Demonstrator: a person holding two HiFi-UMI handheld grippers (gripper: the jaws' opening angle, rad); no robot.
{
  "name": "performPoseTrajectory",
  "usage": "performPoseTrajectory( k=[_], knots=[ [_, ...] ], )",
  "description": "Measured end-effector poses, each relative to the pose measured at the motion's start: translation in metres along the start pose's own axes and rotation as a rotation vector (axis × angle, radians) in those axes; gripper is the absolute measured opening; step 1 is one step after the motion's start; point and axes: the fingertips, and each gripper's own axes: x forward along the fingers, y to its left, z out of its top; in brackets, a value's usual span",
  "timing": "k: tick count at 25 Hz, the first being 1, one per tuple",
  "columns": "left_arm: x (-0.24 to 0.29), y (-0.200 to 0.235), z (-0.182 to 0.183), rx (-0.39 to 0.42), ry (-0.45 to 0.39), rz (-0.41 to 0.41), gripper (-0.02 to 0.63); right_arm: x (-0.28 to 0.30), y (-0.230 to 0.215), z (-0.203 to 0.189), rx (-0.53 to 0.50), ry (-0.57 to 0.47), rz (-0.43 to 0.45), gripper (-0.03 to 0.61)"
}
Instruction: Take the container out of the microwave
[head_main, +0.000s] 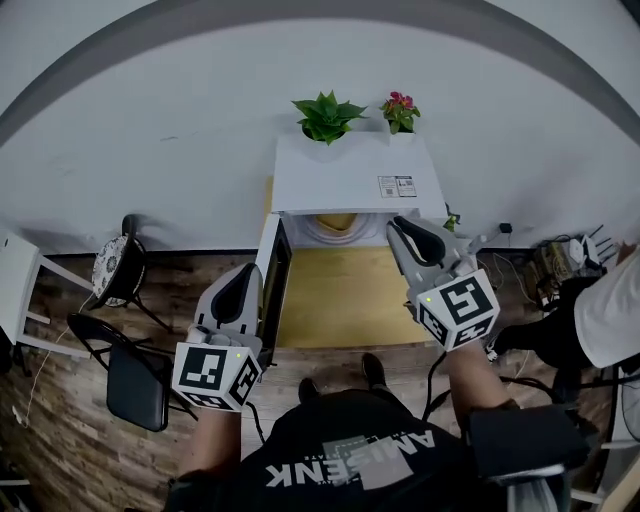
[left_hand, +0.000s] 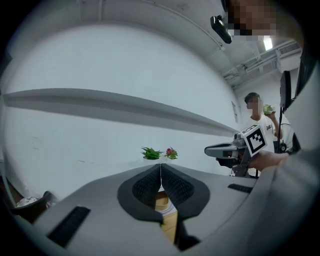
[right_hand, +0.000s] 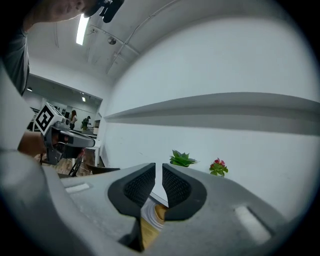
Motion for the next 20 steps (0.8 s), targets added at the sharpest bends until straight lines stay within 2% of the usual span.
performPoseTrajectory(
  k=[5, 8, 10, 20],
  knots=[
    [0.014, -0.013, 0.002, -0.005, 0.005, 0.063, 0.003, 0.015, -0.029, 0.000, -0.025, -0.012, 0.067, 0.043],
    [0.022, -0.018, 0.003, -0.006, 0.001, 0.103, 0.005, 0.023, -0.042, -0.001, -0.028, -0.020, 0.109, 0.077],
    [0.027, -0.021, 0.003, -0.010, -0.003, 0.126, 0.070, 0.030, -0.048, -0.003, -0.032, -0.019, 0.147, 0.095],
    [0.028, -0.036, -0.012, -0.014, 0.020, 0.256, 0.075, 0.056, -0.047, -0.035, -0.067, 0.011, 0.329, 0.157]
  ],
)
